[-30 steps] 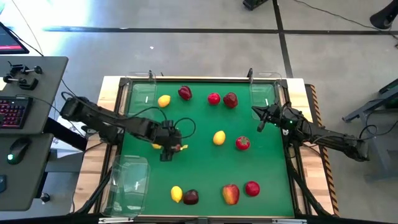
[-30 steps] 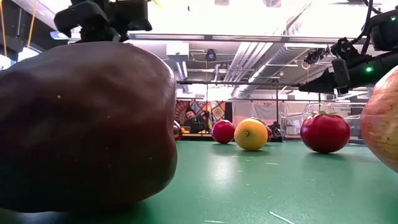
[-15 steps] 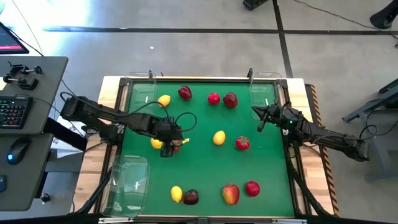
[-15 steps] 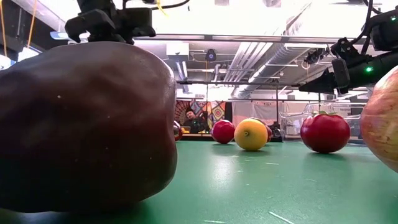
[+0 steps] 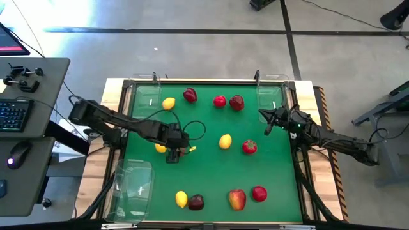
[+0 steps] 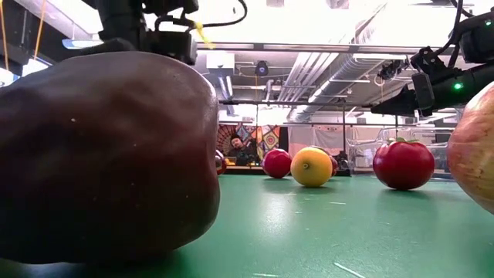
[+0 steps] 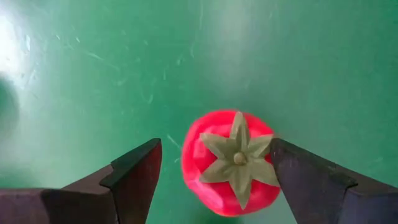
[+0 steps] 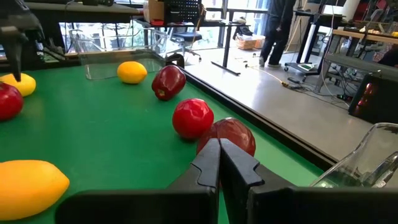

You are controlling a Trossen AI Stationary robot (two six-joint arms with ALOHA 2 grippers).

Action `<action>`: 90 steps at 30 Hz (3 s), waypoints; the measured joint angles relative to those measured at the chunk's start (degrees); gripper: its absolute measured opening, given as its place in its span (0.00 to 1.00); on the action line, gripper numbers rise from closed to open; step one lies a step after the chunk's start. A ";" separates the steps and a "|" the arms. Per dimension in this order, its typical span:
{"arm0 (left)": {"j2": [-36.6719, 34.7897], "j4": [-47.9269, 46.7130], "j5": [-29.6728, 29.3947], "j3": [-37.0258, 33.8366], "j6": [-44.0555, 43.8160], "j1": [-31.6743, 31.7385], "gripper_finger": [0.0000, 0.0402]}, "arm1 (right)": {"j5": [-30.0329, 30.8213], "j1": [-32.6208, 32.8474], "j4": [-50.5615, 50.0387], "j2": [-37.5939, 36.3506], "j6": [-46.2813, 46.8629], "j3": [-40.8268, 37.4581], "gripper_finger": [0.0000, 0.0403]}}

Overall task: Sort produce into baskets
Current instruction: Put the tomato into the top left bin

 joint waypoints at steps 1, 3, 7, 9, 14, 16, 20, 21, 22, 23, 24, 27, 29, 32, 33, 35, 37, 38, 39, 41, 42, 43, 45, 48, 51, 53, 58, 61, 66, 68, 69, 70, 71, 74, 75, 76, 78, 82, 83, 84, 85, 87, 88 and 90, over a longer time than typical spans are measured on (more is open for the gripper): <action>0.55 -0.03 -0.04 0.00 0.52 -0.17 0.72 | 0.00 -0.01 0.00 0.00 -0.02 0.00 0.00; 1.52 0.01 0.16 0.00 1.40 -0.50 0.72 | 0.00 -0.01 0.00 0.00 0.00 -0.02 0.00; 3.15 -0.01 0.46 0.00 1.64 -0.64 0.72 | 0.00 0.00 0.00 0.00 0.00 -0.01 0.00; 3.86 -0.03 0.54 0.00 1.64 -0.64 0.72 | 0.00 -0.01 0.00 0.00 0.00 -0.01 0.00; 4.64 -0.21 0.58 0.00 2.84 -0.81 0.72 | 0.00 0.01 0.00 0.00 0.00 -0.02 0.00; 4.59 -0.27 0.57 0.00 3.74 -1.04 0.72 | 0.00 0.01 0.00 0.00 0.00 -0.02 0.00; 4.59 -1.49 0.56 0.00 4.35 -1.65 0.72 | 0.00 0.01 0.00 0.00 -0.01 0.00 0.00; 4.59 -1.96 0.56 0.00 4.35 -1.72 0.72 | 0.00 0.01 0.00 0.00 -0.02 0.00 0.00; 4.59 -2.49 0.56 0.00 4.35 -1.72 0.72 | 0.00 0.00 0.00 0.00 0.00 0.00 0.00; 4.59 -2.93 0.58 0.00 4.35 -1.74 0.72 | 0.00 0.00 0.00 0.00 0.00 -0.01 0.00; 4.59 -3.34 0.57 0.00 4.30 -1.74 0.72 | 0.00 0.01 0.00 0.00 0.00 0.00 0.00; 4.59 -5.98 0.56 0.91 4.25 -1.72 0.72 | 0.00 0.00 -0.01 0.00 -0.01 0.00 0.00; 4.57 -6.09 0.53 1.91 4.24 -1.72 0.72 | 0.00 0.01 -0.02 0.00 0.00 0.00 0.00; 4.57 -7.58 0.36 3.87 4.42 -1.72 0.72 | 0.00 0.00 -0.01 0.00 0.00 0.00 0.00; 4.57 -7.84 0.28 4.76 4.81 -1.72 0.72 | 0.00 0.01 -0.01 0.00 0.00 -0.02 0.00; 4.55 -7.98 0.11 6.10 4.82 -1.72 0.72 | 0.00 -0.01 -0.01 0.00 -0.02 -0.01 0.00; 4.57 -9.24 -0.03 7.55 4.61 -1.67 0.72 | 0.00 0.01 0.00 0.00 0.00 -0.02 0.00; 4.57 -10.03 -0.23 8.41 4.19 -1.67 0.72 | 0.00 0.01 0.00 0.00 -0.02 0.00 0.00; 4.55 -10.78 -0.55 9.26 3.37 -1.67 0.72 | 0.00 -0.01 0.00 0.00 0.00 -0.02 0.00; 4.55 -12.96 -1.68 10.59 1.71 -1.69 0.71 | 0.00 -0.01 0.00 0.00 -0.02 0.00 0.00; 4.55 -14.21 -2.37 11.15 0.91 -1.81 0.70 | 0.00 0.01 -0.02 0.00 0.00 0.00 0.00; 4.55 -15.56 -3.04 11.75 0.05 -1.84 0.69 | 0.00 0.01 0.00 0.00 -0.01 0.00 0.00; 4.53 -18.68 -4.45 12.58 -0.16 -1.85 0.64 | 0.00 0.01 -0.02 0.00 0.00 -0.01 0.00; 4.55 -24.10 -6.01 12.48 0.16 -1.87 0.53 | 0.00 0.00 -0.01 0.00 0.00 -0.02 0.00; 4.55 -25.16 -6.37 12.48 0.18 -1.87 0.38 | 0.00 0.01 0.00 0.00 0.00 -0.02 0.00; 4.55 -25.08 -6.40 12.48 0.18 -1.87 0.26 | 0.00 0.01 0.00 0.00 0.00 -0.01 0.00; 4.55 -25.09 -8.42 12.48 -0.20 -2.22 0.02 | 0.00 0.01 0.00 0.00 0.00 0.00 0.00; 4.55 -25.29 -6.96 12.48 0.05 -2.25 0.06 | 0.00 0.00 -0.01 0.00 -0.01 -0.01 0.00; 4.55 -25.34 -5.98 12.48 -0.19 -2.26 0.19 | 0.00 -0.01 0.00 0.00 -0.01 -0.02 0.00; 4.55 -25.36 -3.97 12.48 -0.22 -2.24 0.25 | 0.00 0.00 0.00 0.00 0.00 0.00 0.00; 4.55 -25.25 -3.28 12.48 -0.19 -2.26 0.28 | 0.00 -0.01 0.00 0.00 0.00 -0.02 0.00; 4.55 -25.04 -3.00 12.48 -0.25 -2.41 0.31 | 0.00 0.00 -0.01 0.00 0.00 -0.02 0.00; 4.55 -24.78 -3.03 12.48 -0.38 -2.61 0.35 | 0.00 0.01 0.00 0.00 -0.02 -0.02 0.00; 4.55 -24.42 -3.30 12.48 -1.28 -3.33 0.45 | 0.00 0.01 0.00 0.00 0.00 -0.01 0.00; 4.55 -24.26 -3.38 12.48 -1.56 -3.56 0.48 | 0.00 0.01 0.00 0.00 -0.01 -0.01 0.00; 4.55 -24.10 -3.40 12.48 -1.66 -3.74 0.51 | 0.00 0.01 0.00 0.00 0.00 -0.02 0.00; 4.55 -23.50 -3.46 12.48 -1.70 -4.10 0.57 | 0.00 -0.01 0.00 0.00 -0.02 0.00 0.00; 4.55 -21.84 -3.56 12.48 -1.91 -4.36 0.65 | 0.00 0.01 0.00 0.00 0.00 -0.02 0.00; 4.55 -21.68 -3.56 12.48 -2.08 -4.36 0.67 | 0.00 0.01 -0.01 0.00 0.00 -0.01 0.00; 4.55 -21.83 -3.55 12.48 -2.34 -4.40 0.68 | 0.00 0.00 -0.01 0.00 0.00 -0.02 0.00; 4.55 -22.03 -3.59 12.48 -2.70 -4.40 0.70 | 0.00 0.01 0.00 0.00 0.00 -0.02 0.00; 4.55 -22.57 -4.24 12.49 -3.71 -4.40 0.72 | 0.00 -0.01 0.00 0.00 -0.02 -0.02 0.00; 4.55 -22.98 -4.43 12.48 -4.56 -4.40 0.73 | 0.00 0.00 -0.01 0.00 0.00 -0.01 0.00; 4.55 -23.29 -4.53 12.29 -5.89 -4.40 0.74 | 0.00 -0.01 0.00 0.00 -0.01 -0.01 0.00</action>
